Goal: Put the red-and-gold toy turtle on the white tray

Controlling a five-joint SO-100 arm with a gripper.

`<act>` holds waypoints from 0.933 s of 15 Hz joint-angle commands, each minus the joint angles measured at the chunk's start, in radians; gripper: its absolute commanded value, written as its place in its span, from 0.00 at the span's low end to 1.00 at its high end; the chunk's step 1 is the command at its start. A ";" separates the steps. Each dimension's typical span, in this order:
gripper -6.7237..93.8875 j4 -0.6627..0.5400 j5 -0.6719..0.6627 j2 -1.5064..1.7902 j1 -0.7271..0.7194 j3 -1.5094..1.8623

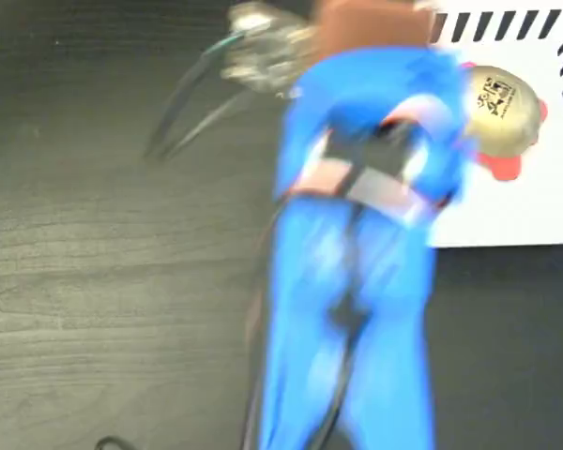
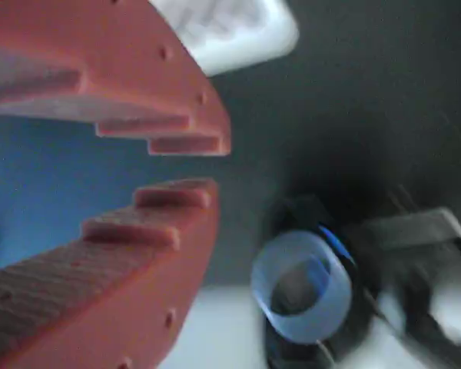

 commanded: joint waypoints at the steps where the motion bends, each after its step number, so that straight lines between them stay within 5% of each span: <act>1: 0.07 -0.110 0.080 0.244 -0.129 0.161; 9: 0.07 -0.267 0.137 0.807 -0.276 0.923; 14: 0.07 -0.063 0.109 1.129 -0.252 1.170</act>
